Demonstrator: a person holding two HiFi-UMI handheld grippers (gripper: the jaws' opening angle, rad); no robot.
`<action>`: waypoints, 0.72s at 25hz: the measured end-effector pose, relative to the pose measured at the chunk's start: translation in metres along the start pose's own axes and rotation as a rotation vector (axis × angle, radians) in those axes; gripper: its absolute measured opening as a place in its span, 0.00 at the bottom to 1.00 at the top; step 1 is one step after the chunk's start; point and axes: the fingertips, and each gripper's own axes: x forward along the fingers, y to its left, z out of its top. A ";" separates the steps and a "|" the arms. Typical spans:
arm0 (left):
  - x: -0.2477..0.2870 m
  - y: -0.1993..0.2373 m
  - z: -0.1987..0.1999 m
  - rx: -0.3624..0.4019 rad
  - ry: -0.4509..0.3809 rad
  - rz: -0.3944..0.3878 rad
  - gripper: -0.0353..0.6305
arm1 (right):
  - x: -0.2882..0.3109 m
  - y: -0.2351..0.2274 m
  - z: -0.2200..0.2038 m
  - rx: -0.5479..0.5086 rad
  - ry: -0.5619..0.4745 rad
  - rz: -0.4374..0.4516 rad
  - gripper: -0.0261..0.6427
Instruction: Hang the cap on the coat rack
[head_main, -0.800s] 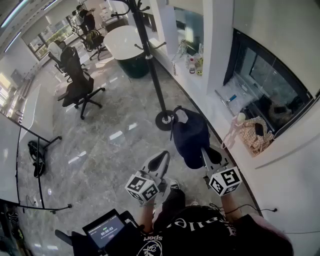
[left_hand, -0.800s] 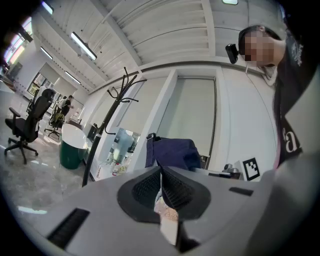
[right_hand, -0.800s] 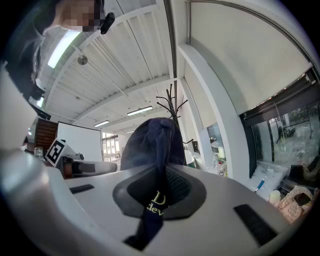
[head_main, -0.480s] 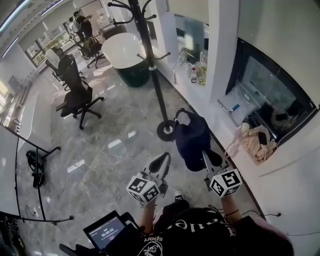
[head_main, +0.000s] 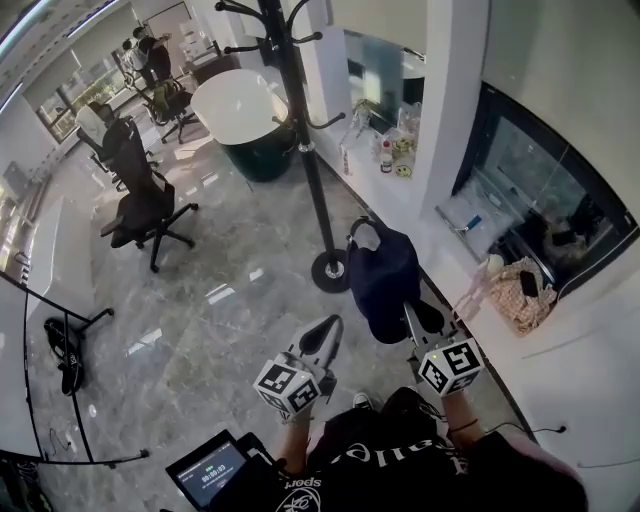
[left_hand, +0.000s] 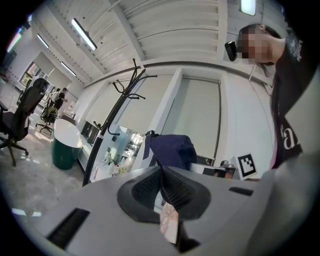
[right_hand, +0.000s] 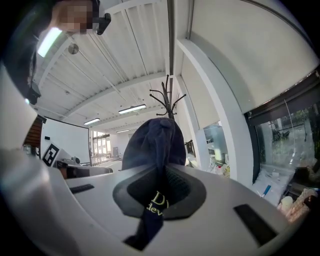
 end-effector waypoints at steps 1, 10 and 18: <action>0.001 0.006 0.000 -0.005 0.001 0.004 0.06 | 0.006 -0.001 -0.001 0.001 0.006 0.000 0.08; 0.040 0.054 0.010 -0.025 -0.005 0.056 0.06 | 0.072 -0.039 -0.001 0.023 0.020 0.035 0.08; 0.115 0.097 0.040 0.007 -0.033 0.129 0.06 | 0.155 -0.107 0.022 0.032 0.000 0.103 0.08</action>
